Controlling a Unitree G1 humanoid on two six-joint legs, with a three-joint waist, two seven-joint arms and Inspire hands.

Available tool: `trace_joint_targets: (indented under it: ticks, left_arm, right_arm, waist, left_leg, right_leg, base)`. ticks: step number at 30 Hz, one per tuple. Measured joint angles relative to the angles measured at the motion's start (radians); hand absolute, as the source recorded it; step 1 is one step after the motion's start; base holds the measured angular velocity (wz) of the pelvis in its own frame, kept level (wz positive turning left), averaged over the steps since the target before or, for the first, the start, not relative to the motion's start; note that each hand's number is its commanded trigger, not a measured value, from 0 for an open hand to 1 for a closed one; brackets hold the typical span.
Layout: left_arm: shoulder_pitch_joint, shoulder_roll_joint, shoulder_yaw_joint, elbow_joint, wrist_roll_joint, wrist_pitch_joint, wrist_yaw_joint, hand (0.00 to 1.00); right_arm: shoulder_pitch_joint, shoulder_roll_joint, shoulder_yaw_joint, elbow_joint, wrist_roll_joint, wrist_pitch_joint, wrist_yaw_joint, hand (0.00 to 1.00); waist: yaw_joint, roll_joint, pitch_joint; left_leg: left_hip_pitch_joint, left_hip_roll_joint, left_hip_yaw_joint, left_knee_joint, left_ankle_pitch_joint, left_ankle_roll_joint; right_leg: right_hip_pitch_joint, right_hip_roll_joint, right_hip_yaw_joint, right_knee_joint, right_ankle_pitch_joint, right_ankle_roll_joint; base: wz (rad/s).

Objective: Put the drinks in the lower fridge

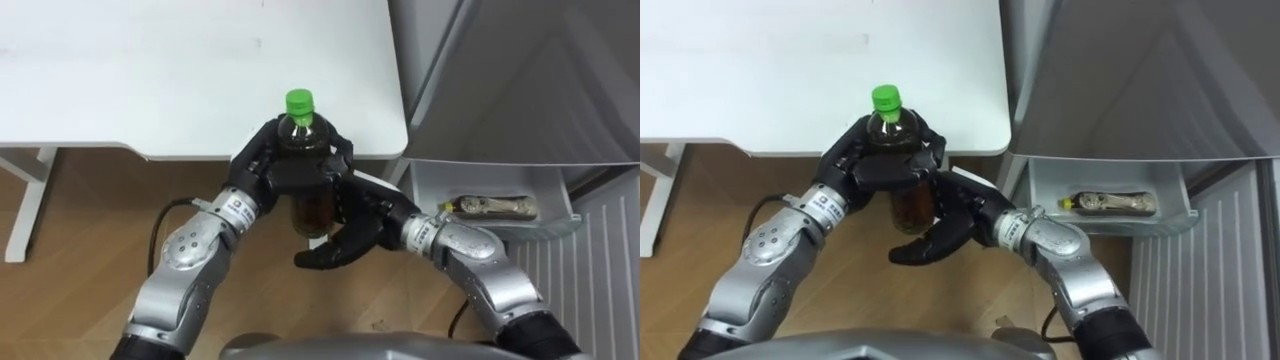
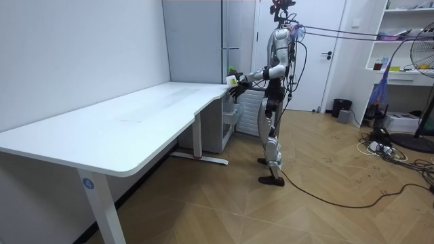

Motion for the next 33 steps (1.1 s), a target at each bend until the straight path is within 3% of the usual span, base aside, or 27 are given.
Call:
trace_joint_targets:
  ticks: [13, 14, 15, 16, 17, 18, 33]
  left_arm:
    - [0.0, 0.012, -0.021, 0.0, 0.014, 0.003, -0.019, 1.0]
    - [0.0, 0.012, -0.025, 0.0, 0.022, 0.003, -0.021, 1.0]
    - [0.0, 0.012, -0.027, 0.0, 0.024, 0.003, -0.023, 1.0]
    - [0.0, 0.012, -0.03, 0.0, 0.028, 0.003, -0.023, 1.0]
    - [0.0, 0.011, -0.032, 0.0, 0.041, 0.003, -0.025, 1.0]
    - [0.0, 0.011, -0.033, 0.0, 0.05, 0.003, -0.028, 1.0]
    - [0.0, 0.009, -0.079, -0.001, 0.072, 0.002, -0.1, 1.0]
  right_arm:
    - [0.013, -0.013, 0.0, 0.0, 0.005, 0.009, 0.014, 0.0]
    - [0.013, -0.016, 0.001, 0.0, 0.005, 0.011, 0.021, 0.2]
    - [0.014, -0.018, 0.0, 0.0, 0.006, 0.012, 0.022, 0.33]
    - [0.014, -0.019, 0.0, 0.0, 0.006, 0.012, 0.023, 0.72]
    - [0.015, -0.018, 0.0, 0.0, 0.006, 0.013, 0.023, 0.9]
    - [0.018, -0.018, 0.0, 0.0, 0.006, 0.013, 0.023, 1.0]
    - [0.02, -0.032, 0.001, 0.016, -0.003, 0.017, 0.0, 1.0]
  waist:
    - [0.001, -0.002, -0.0046]
    - [0.002, -0.002, -0.0061]
    - [0.002, -0.002, -0.0068]
    - [0.002, -0.002, -0.0069]
    - [0.002, -0.002, -0.0072]
    - [0.002, -0.002, -0.0075]
    - [0.001, 0.009, -0.0129]
  left_leg:
    - [-0.008, -0.001, 0.002, 0.003, 0.0, 0.0]
    - [-0.007, 0.0, 0.004, 0.004, 0.0, 0.0]
    - [-0.006, 0.0, 0.007, 0.005, 0.0, 0.0]
    - [-0.006, 0.0, 0.008, 0.007, 0.0, 0.0]
    - [-0.006, 0.0, 0.01, 0.01, 0.0, 0.0]
    - [-0.005, 0.0, 0.011, 0.011, 0.0, 0.0]
    - [-0.006, 0.0, 0.011, 0.016, 0.0, 0.0]
  right_leg:
    - [-0.013, -0.001, 0.004, 0.008, 0.0, 0.0]
    - [-0.013, -0.001, 0.006, 0.008, 0.0, 0.0]
    - [-0.013, -0.001, 0.007, 0.008, 0.0, 0.0]
    - [-0.012, -0.001, 0.008, 0.008, 0.0, 0.0]
    - [-0.011, -0.001, 0.009, 0.008, 0.0, 0.0]
    - [-0.011, -0.001, 0.009, 0.008, 0.0, 0.0]
    - [-0.011, -0.002, 0.007, 0.015, 0.001, -0.002]
  base:
    - [0.0]
    - [-0.05]
    - [-0.05]
    - [-0.05]
    - [-0.03]
    - [0.0]
    - [0.0]
